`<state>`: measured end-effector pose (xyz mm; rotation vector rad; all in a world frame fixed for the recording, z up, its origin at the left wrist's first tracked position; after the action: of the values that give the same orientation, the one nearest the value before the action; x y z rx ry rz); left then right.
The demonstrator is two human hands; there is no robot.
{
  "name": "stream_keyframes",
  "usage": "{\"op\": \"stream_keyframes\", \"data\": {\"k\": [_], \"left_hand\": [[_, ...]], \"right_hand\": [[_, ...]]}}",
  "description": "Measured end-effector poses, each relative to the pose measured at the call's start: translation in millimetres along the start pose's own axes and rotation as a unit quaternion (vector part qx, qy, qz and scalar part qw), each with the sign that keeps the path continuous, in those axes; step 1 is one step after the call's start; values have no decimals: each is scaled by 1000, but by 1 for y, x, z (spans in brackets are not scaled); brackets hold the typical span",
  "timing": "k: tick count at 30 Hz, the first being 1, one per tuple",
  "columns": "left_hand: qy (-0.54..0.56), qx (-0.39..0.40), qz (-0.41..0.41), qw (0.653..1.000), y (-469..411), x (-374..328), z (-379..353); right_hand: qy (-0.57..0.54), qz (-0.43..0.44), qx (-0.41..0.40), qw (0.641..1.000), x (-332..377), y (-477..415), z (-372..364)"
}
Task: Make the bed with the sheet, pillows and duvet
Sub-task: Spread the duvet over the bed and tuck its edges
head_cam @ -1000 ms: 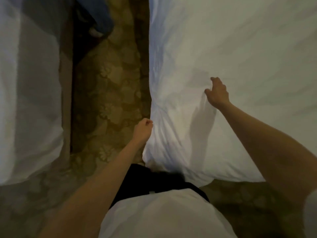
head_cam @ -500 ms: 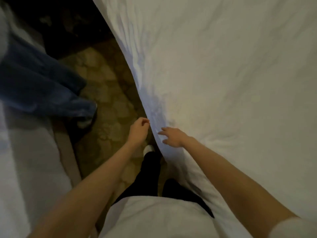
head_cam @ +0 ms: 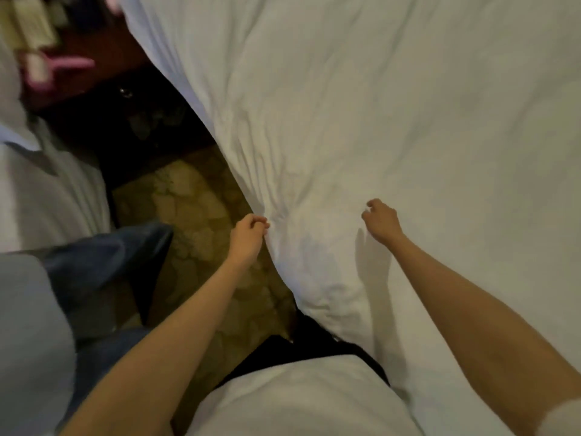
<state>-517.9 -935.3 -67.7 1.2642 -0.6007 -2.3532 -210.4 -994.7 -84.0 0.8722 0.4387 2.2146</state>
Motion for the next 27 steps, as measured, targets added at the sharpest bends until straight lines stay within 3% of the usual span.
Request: {"op": "stream_keyframes", "data": {"k": [6,15,20,22,25,27], "left_hand": [[-21,17,-20,999,-67,-69,31],[-48,-38,-27,998,-200,-127,98],[-145,-29,-80,986,-297,-172,112],[-218,6,-128,967,-337,-195,107],[-347,28,-237,907,-390,-242,92],[-363,28,-322,874,-413,-282,76]], "right_hand": [[-42,3,21,999,90,-52,3],[-120,-24,-1,992,198,-134,4],[-165,-42,-34,985,259,-190,-9],[-174,-53,-53,982,285,-215,-13],[-176,-70,-95,977,319,-250,-13],[-172,-69,-115,976,339,-273,-10]]}}
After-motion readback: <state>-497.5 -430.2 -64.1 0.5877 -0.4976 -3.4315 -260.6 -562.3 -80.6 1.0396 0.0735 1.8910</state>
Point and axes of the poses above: each hand's wrist, its own y-axis away from the middle knuckle, its own z-axis out of the back of the hand, x = y × z, the point moved 9 cm from there along -y, towards the middle knuckle, and after that the axes turned 7 degrees about -x, right-handed, at the moved point
